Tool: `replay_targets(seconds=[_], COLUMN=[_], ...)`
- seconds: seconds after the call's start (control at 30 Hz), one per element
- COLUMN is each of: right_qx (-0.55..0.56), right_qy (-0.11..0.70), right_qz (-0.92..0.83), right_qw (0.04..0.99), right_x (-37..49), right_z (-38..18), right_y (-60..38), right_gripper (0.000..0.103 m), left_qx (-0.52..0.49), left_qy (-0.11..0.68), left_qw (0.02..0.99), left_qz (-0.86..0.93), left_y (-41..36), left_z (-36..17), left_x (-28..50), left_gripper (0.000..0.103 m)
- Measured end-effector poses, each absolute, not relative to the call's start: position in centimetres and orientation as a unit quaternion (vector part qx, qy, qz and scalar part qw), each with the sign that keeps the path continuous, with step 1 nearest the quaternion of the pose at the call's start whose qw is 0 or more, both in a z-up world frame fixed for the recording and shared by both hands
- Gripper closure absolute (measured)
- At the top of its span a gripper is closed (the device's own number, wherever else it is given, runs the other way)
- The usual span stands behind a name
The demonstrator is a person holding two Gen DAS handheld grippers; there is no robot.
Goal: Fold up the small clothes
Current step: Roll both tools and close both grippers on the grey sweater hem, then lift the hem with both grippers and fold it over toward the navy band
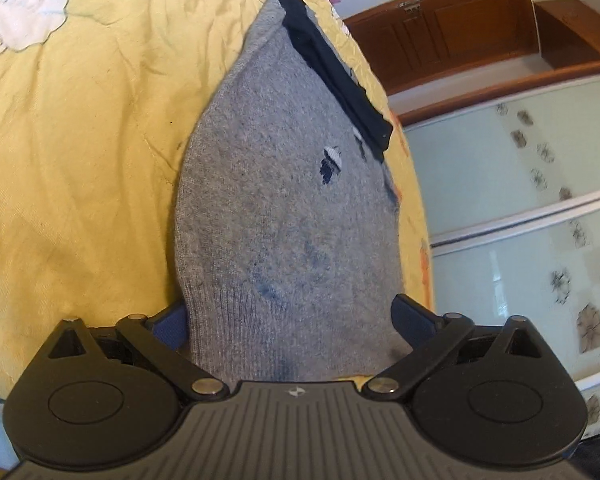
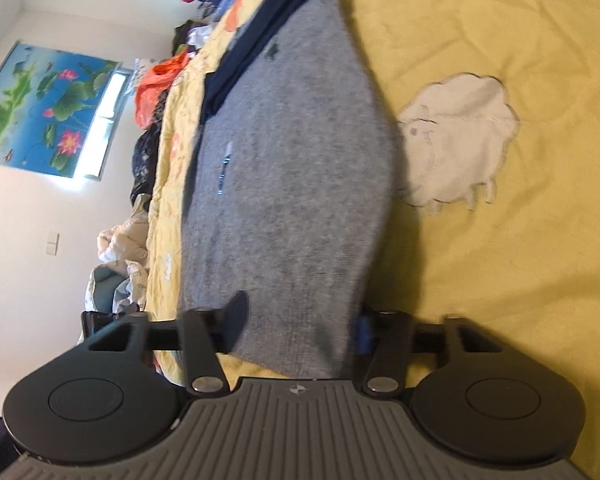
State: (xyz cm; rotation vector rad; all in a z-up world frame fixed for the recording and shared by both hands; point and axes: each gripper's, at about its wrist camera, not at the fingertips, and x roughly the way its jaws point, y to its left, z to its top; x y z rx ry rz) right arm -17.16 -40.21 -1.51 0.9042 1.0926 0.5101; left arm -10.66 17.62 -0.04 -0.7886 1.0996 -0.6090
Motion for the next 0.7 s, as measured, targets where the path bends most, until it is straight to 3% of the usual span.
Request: replay_targets(seconds=[0.07,0.23,0.33,0.37,0.4,0.7], right_qx=[0.414,0.423,0.421,0.418,0.416,0.424], right_qy=[0.497,0.495,0.499,0.503,0.506,0.455], right_qz=[0.229,0.235,0.232,0.23,0.226,0.252], right_qw=[0.728,0.722,0.721,0.721,0.721,0.742], right_x=[-17.3,-17.3,-17.3,-17.2,-17.1,-17.5], right_z=[-1.7,-2.1,-2.2,-2.2,-2.4,-0.5], right_y=[-40.4,-40.2,-40.3,-40.3,-40.3,-40.2], right_gripper=[0.058,0.058,0.068,0.077,0.088,0.088], left_qx=[-0.326,-0.349,-0.293,-0.291,-0.297,-0.28], left_qy=[0.515,0.517,0.52,0.526,0.527,0.459], left_qw=[0.749,0.742,0.766,0.762,0.76,0.791], left_qz=[-0.259,-0.245,-0.238,-0.239,-0.238,-0.291], left_y=[17.7,18.9,18.3,18.2,18.3,17.3], left_z=[0.2,-0.5,0.0,-0.2,-0.4,3.1], left_x=[-10.9,-11.0,-11.3,-11.3,-11.4,-11.4], left_gripper=[0.057,0.064,0.087,0.093,0.094,0.097])
